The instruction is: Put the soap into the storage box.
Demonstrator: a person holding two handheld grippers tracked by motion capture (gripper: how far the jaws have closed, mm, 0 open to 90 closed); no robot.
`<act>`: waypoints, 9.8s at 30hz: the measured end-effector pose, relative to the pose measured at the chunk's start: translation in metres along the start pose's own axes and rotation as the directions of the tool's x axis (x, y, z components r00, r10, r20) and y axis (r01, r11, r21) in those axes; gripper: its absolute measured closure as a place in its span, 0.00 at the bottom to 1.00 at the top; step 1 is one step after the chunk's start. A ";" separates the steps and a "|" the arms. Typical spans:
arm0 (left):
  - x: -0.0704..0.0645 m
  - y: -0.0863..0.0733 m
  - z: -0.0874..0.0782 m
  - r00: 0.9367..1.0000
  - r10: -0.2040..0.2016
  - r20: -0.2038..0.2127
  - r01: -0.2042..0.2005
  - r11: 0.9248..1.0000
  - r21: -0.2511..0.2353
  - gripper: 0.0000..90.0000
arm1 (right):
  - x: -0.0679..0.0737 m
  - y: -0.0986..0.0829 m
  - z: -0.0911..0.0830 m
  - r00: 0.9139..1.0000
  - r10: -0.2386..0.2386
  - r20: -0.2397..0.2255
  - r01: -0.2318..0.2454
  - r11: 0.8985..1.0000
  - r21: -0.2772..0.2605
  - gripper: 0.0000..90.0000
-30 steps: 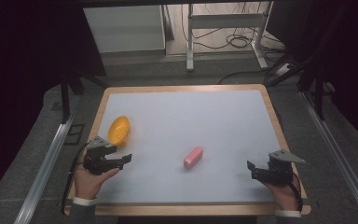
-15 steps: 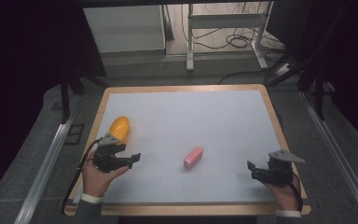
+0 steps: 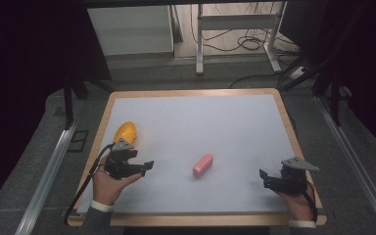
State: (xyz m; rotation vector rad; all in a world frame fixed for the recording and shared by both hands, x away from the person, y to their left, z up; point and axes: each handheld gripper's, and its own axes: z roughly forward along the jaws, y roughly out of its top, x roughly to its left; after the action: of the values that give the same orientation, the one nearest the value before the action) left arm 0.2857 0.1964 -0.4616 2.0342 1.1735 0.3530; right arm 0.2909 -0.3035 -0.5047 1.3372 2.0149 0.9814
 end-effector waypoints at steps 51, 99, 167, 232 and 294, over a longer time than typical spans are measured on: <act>-0.065 0.030 0.053 0.988 0.130 0.082 -0.137 0.987 0.086 0.27 | 0.003 0.001 0.000 1.000 -0.010 -0.008 0.010 1.000 -0.006 0.08; -0.112 0.045 0.111 0.974 0.162 0.159 -0.186 0.971 0.152 0.28 | 0.005 -0.001 0.006 0.999 -0.030 0.013 0.030 0.999 0.016 0.08; -0.104 0.046 0.121 0.981 0.157 0.111 -0.167 0.983 0.079 0.67 | 0.005 0.001 0.004 0.999 -0.037 0.019 0.037 0.999 0.002 0.08; -0.030 0.041 0.066 0.998 0.062 -0.014 -0.062 0.998 0.010 0.67 | 0.005 0.001 0.004 0.999 -0.033 0.024 0.033 0.999 0.011 0.08; 0.037 0.039 0.025 0.987 -0.052 -0.151 0.047 0.998 -0.036 0.67 | 0.006 0.001 0.005 0.999 -0.039 0.025 0.039 0.999 0.012 0.09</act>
State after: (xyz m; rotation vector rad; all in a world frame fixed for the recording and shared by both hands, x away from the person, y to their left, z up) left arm 0.3443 0.2042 -0.4553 1.9742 1.3001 0.5066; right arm 0.2926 -0.2964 -0.5072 1.3047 2.0232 0.9321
